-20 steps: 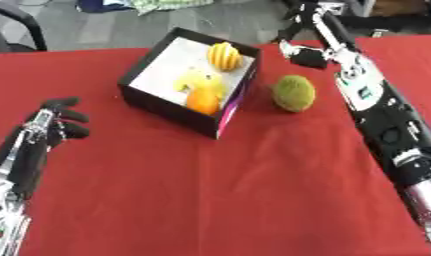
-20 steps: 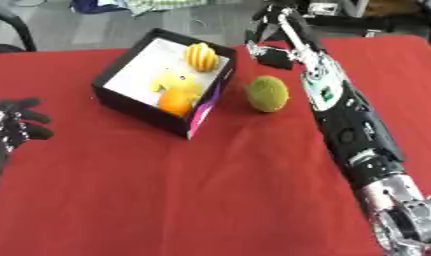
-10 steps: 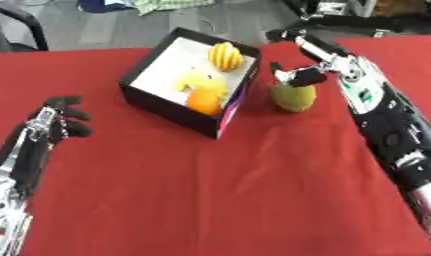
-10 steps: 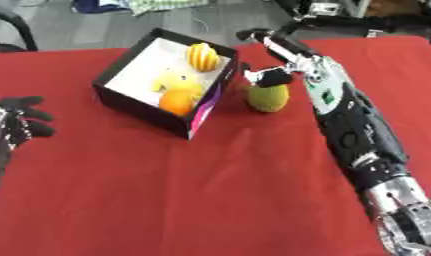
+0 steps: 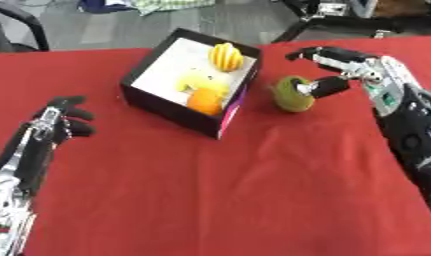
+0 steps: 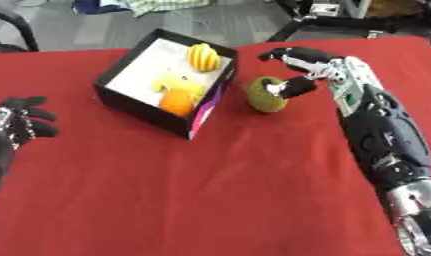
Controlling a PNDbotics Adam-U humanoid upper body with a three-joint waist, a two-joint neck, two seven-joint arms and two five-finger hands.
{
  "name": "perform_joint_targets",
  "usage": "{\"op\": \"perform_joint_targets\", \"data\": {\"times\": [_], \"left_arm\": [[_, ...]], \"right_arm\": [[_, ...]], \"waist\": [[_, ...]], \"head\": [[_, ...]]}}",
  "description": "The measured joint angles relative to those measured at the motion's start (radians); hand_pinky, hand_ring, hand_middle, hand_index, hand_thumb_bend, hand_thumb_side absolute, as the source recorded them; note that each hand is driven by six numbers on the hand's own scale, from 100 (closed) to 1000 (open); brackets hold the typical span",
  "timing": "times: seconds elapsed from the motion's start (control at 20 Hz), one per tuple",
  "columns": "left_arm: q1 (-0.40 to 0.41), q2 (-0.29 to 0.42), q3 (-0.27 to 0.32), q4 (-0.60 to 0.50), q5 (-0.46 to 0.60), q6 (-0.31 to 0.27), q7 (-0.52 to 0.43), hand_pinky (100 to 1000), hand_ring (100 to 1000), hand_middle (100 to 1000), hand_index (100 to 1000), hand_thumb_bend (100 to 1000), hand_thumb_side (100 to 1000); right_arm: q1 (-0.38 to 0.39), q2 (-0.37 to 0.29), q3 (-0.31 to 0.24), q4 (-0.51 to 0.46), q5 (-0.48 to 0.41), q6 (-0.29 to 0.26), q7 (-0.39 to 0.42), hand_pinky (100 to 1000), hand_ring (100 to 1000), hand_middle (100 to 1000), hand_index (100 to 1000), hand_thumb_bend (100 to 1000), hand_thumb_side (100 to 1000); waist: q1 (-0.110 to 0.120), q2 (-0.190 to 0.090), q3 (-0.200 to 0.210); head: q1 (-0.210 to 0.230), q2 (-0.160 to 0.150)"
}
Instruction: Pick up objects on the table and place them in the box.
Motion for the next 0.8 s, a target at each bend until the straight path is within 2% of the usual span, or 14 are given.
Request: {"op": "perform_joint_targets", "data": {"times": [0.4,0.65,0.7,0.75,0.8], "left_arm": [[0.000,0.000,0.000,0.000,0.000,0.001,-0.001,700,588,605,849,100,1000],[0.000,0.000,0.000,0.000,0.000,0.002,-0.002,700,589,605,849,100,1000],[0.000,0.000,0.000,0.000,0.000,0.002,-0.002,700,589,605,849,100,1000],[0.000,0.000,0.000,0.000,0.000,0.002,-0.002,700,589,605,849,100,1000],[0.000,0.000,0.000,0.000,0.000,0.002,-0.002,700,589,605,849,100,1000]], "right_arm": [[0.009,0.001,-0.011,0.058,0.159,0.023,-0.040,1000,995,911,935,100,656],[0.009,0.011,-0.015,0.090,0.241,0.021,-0.056,1000,993,906,865,100,647],[0.009,0.012,-0.017,0.095,0.253,0.020,-0.058,1000,992,904,840,100,597],[0.009,0.014,-0.018,0.099,0.264,0.019,-0.061,1000,988,898,793,100,488],[0.009,0.017,-0.019,0.101,0.273,0.018,-0.064,1000,987,897,783,100,467]], "waist": [[0.000,0.000,0.000],[0.000,0.000,0.001],[0.000,0.000,0.001],[0.000,0.000,0.001],[0.000,0.000,0.001]], "head": [[0.000,0.000],[0.000,0.000],[0.000,0.000],[0.000,0.000],[0.000,0.000]]}}
